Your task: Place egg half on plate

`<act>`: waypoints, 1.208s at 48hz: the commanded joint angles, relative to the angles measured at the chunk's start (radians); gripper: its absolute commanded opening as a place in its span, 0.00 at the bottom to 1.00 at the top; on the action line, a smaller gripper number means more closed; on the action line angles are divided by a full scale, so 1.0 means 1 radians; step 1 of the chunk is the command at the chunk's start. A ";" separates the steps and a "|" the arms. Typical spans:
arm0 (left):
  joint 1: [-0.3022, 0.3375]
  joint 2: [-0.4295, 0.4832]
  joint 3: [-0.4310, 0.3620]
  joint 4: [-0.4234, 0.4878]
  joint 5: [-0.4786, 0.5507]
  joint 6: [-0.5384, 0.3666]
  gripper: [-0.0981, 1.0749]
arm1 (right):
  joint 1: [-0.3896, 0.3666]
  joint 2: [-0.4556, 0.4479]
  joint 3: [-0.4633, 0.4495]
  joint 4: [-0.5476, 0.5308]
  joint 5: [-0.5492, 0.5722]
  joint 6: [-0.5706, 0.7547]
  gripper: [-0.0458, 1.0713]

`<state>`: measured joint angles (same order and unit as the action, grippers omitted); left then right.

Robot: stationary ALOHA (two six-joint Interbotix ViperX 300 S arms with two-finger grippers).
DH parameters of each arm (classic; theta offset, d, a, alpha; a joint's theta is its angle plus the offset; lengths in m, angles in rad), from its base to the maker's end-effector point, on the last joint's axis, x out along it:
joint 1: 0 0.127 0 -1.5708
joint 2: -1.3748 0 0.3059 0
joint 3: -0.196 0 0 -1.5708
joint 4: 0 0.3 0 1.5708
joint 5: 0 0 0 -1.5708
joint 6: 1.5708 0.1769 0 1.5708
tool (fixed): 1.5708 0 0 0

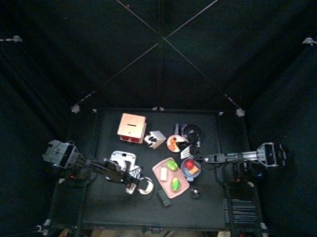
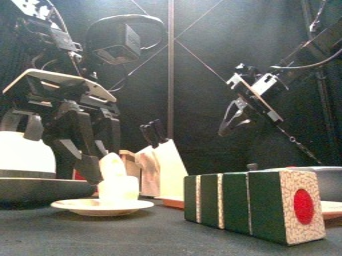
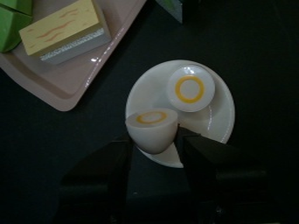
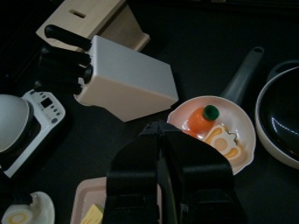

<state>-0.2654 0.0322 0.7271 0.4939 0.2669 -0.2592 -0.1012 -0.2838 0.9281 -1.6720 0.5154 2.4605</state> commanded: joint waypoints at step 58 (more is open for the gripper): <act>0.110 0.221 -0.364 -0.186 -0.190 0.000 0.78 | 0.000 -0.015 -0.005 -0.003 0.003 -0.005 0.29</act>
<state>-0.1549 0.2669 0.3850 0.3099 0.0951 -0.2592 -0.0997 -0.2838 0.9327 -1.6720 0.5154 2.4574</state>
